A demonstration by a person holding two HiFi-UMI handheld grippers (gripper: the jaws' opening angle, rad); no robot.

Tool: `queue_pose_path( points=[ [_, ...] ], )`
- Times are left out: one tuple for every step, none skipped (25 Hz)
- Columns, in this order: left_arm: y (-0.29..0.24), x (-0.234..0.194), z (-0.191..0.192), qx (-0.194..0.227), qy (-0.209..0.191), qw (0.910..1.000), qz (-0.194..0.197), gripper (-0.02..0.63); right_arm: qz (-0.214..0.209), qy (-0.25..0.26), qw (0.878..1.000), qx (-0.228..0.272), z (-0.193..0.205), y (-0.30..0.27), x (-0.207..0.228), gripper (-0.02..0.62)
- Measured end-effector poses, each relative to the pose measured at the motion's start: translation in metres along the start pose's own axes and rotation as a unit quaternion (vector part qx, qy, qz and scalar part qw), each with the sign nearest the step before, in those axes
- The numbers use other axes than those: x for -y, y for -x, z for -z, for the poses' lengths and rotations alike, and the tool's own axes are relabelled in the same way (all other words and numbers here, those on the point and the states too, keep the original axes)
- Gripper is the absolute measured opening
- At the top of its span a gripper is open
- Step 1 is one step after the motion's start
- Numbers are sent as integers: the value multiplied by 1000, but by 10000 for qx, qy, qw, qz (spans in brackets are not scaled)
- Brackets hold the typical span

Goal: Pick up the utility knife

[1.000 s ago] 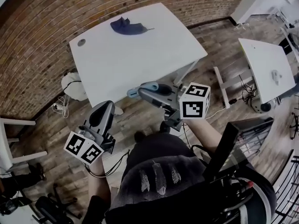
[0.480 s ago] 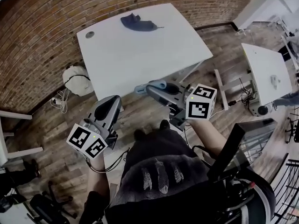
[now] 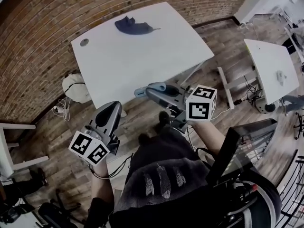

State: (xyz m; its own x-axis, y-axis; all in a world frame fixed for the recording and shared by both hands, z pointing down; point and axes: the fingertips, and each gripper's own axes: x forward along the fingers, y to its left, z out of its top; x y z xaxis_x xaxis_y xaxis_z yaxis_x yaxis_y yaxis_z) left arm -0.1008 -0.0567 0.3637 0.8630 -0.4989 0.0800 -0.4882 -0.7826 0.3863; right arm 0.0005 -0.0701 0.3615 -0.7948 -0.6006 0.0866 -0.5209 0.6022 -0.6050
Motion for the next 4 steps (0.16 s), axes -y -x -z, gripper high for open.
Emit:
queue_pose_path(
  points=[
    [-8, 0, 1, -34, -16, 10000, -8, -3, 9, -35, 10000, 15, -4, 4, 8, 71],
    [-17, 1, 1, -66, -29, 10000, -11, -4, 24, -67, 10000, 33, -8, 8, 17, 71],
    [-27, 1, 2, -97, -40, 9999, -10, -5, 41, -102, 9999, 56, -12, 12, 26, 71],
    [-36, 2, 2, -127, -49, 9999, -9, -5, 59, -139, 9999, 83, -16, 17, 35, 71]
  ],
)
